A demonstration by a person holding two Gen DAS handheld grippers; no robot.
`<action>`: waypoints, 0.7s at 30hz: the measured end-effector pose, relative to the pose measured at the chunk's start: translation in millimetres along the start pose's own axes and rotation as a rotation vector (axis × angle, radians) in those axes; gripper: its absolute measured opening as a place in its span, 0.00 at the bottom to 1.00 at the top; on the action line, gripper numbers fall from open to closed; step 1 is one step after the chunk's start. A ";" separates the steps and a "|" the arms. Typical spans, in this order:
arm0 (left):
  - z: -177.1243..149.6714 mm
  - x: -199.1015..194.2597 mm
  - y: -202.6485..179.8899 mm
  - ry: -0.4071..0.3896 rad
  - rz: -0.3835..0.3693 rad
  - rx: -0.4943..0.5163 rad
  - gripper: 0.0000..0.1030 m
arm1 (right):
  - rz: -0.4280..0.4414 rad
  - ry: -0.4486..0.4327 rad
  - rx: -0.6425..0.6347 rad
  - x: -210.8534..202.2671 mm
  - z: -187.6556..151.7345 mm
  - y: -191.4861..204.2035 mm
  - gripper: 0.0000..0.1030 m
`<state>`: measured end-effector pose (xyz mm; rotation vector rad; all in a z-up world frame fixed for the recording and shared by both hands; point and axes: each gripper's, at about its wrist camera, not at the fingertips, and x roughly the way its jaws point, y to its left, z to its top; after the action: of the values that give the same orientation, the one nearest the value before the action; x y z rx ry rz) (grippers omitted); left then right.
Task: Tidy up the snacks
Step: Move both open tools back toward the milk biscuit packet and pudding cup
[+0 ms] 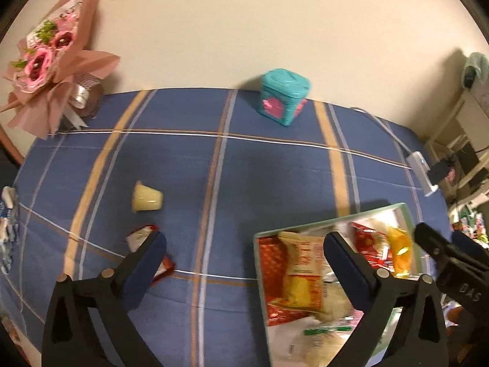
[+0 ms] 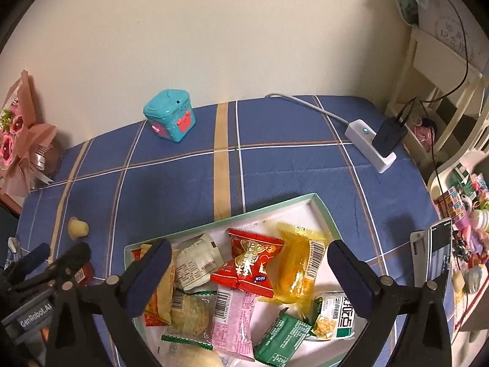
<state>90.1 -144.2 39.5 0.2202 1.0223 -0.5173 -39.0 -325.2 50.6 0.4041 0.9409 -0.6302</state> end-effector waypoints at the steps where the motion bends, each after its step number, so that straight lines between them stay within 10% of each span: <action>1: -1.0 0.8 4.4 0.002 0.017 -0.003 1.00 | -0.003 0.001 0.000 0.1 0.0 1.0 1.00; 21: -22.8 -17.3 141.6 0.033 0.256 -0.165 1.00 | 0.070 0.025 -0.124 -0.5 -11.2 103.7 1.00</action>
<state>137.7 -7.8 33.8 0.2095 1.0454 -0.1968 22.1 -240.6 50.3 0.3330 0.9800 -0.5012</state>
